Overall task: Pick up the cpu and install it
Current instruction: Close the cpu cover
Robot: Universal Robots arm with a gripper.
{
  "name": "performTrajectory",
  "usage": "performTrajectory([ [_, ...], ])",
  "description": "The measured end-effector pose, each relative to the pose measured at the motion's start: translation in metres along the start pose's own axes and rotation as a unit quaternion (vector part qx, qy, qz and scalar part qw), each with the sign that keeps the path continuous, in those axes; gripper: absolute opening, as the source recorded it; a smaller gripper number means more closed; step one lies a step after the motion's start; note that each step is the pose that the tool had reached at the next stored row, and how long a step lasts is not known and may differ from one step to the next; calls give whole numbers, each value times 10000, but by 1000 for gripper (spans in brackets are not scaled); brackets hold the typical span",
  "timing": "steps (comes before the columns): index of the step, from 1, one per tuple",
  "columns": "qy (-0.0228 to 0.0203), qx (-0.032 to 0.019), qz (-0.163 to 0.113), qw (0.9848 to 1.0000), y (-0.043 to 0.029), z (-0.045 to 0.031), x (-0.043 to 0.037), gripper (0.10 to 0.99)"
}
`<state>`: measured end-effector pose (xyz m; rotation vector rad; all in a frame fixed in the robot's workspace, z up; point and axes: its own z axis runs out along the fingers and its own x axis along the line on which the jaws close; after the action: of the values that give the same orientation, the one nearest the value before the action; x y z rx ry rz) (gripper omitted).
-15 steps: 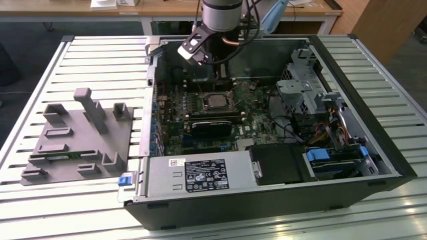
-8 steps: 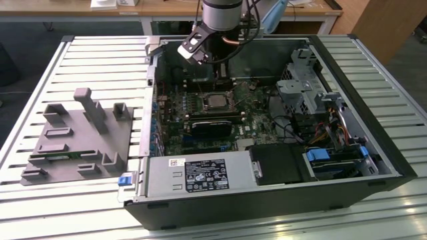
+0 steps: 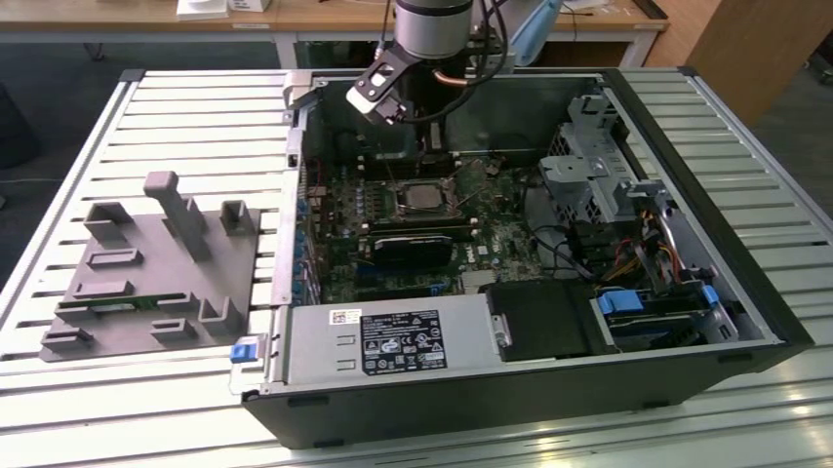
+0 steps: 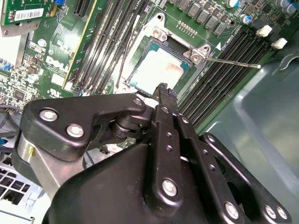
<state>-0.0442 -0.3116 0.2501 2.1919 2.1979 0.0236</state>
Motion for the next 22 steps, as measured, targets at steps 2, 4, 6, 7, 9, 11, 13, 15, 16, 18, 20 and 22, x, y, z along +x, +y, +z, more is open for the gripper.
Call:
performTrajectory([
  [2, 0, 0, 0, 10000, 0, -7, 0, 106],
  [4, 2, -1, 1, 10000, 1, -10, 0, 106],
  [6, 0, 0, 0, 10000, 1, -15, 0, 106],
  [7, 0, 0, 0, 10000, 1, -18, 0, 106],
  [9, 1, 0, 1, 10000, 1, -22, 0, 106],
  [11, 1, 0, 1, 10000, 1, -27, 0, 106],
  [13, 1, 0, 0, 10000, 2, -35, 0, 106],
  [15, 0, 0, 1, 10000, 2, -43, -1, 106],
  [16, 0, 0, 0, 10000, 2, -45, -1, 106],
  [18, 0, 0, 0, 10000, 2, -49, -1, 106],
  [20, 0, 0, 1, 10000, 2, -53, -1, 106],
  [22, -1, 0, 1, 10000, 2, -58, -1, 106],
])
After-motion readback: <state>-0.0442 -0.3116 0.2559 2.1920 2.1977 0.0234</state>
